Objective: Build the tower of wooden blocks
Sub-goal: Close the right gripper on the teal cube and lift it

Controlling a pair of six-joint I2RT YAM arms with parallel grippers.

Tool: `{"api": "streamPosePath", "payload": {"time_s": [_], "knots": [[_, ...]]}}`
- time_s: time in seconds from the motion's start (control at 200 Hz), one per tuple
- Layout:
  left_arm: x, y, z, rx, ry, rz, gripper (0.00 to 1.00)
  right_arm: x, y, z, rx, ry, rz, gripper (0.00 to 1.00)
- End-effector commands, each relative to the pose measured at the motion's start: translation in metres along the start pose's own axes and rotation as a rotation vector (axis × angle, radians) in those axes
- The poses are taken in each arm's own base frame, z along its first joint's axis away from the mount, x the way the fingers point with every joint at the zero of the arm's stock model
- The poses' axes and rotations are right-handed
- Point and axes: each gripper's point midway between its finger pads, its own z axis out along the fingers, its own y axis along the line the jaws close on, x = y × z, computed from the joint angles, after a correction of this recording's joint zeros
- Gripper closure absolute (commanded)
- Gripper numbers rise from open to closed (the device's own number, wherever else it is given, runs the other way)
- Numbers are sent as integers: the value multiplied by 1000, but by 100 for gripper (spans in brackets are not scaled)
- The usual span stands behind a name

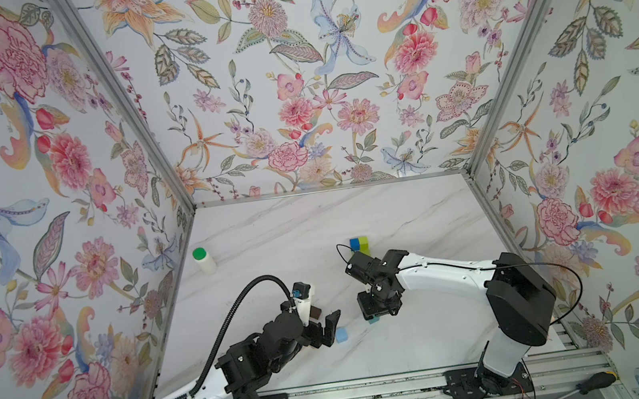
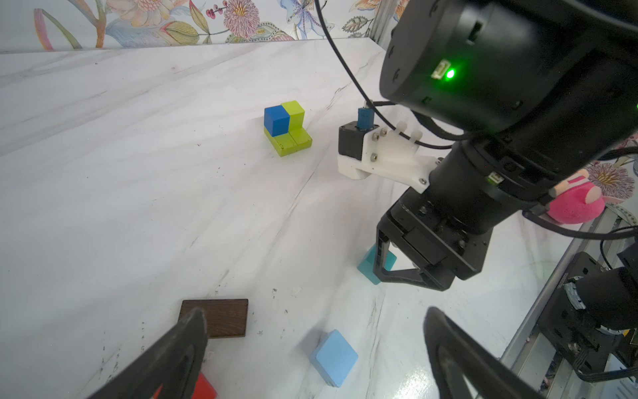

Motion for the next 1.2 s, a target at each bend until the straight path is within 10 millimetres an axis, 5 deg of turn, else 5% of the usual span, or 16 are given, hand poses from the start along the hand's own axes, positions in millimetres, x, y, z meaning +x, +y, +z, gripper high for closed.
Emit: {"api": "streamPosePath", "payload": {"time_s": [0.0, 0.56, 1.196], "knots": [[13, -1, -1, 17, 28, 32, 1, 2, 3, 6, 6, 15, 6, 44], [13, 3, 0, -7, 23, 44, 1, -2, 4, 19, 30, 41, 2, 54], [7, 6, 4, -38, 12, 67, 1, -18, 3, 11, 18, 26, -4, 69]]}}
